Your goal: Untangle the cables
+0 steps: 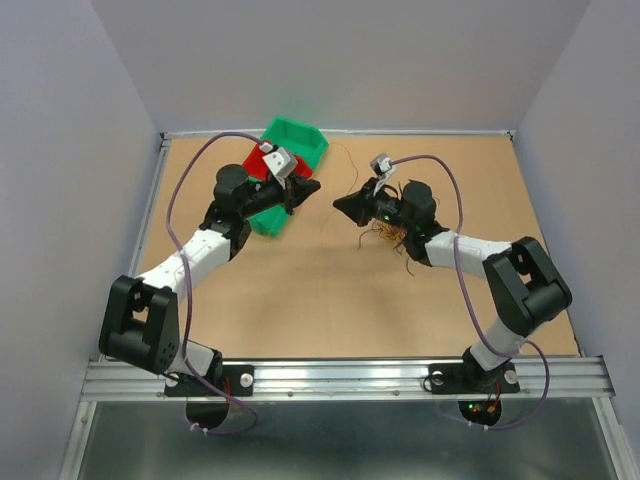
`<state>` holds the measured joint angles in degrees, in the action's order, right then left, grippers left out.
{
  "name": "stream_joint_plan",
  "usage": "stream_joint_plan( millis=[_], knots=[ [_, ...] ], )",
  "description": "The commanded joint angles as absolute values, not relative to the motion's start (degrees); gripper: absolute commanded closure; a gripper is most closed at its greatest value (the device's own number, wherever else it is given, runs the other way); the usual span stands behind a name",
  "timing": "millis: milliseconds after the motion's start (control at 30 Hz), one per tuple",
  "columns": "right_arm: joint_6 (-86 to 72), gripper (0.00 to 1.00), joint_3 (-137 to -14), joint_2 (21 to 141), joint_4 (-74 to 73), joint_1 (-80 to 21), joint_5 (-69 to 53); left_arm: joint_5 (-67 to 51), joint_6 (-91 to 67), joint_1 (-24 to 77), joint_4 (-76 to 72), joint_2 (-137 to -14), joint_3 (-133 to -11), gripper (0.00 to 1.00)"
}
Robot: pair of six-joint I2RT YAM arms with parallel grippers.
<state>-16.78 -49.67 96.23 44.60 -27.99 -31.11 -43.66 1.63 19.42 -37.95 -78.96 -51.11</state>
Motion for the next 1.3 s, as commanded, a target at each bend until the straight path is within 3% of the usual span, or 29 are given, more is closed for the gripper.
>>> stream_joint_plan(
  millis=[0,100,733,1267],
  knots=[
    [-16.88,1.00,-46.06,91.15,52.82,-29.79,-26.74,-43.16,6.58,23.11,-39.55,-80.59,-51.24,1.00],
    [-16.35,0.99,-43.51,89.65,56.07,-30.59,-23.65,-42.89,9.13,25.04,-37.10,-82.70,-52.20,1.00],
    [-16.08,0.99,-40.87,88.07,59.24,-31.11,-18.37,-47.54,12.92,27.33,-29.71,-87.01,-55.99,0.75],
    [-18.72,0.99,-41.13,88.42,61.43,-31.47,-22.67,-45.62,13.53,27.42,-27.69,-90.09,-58.18,0.77]
  ],
)
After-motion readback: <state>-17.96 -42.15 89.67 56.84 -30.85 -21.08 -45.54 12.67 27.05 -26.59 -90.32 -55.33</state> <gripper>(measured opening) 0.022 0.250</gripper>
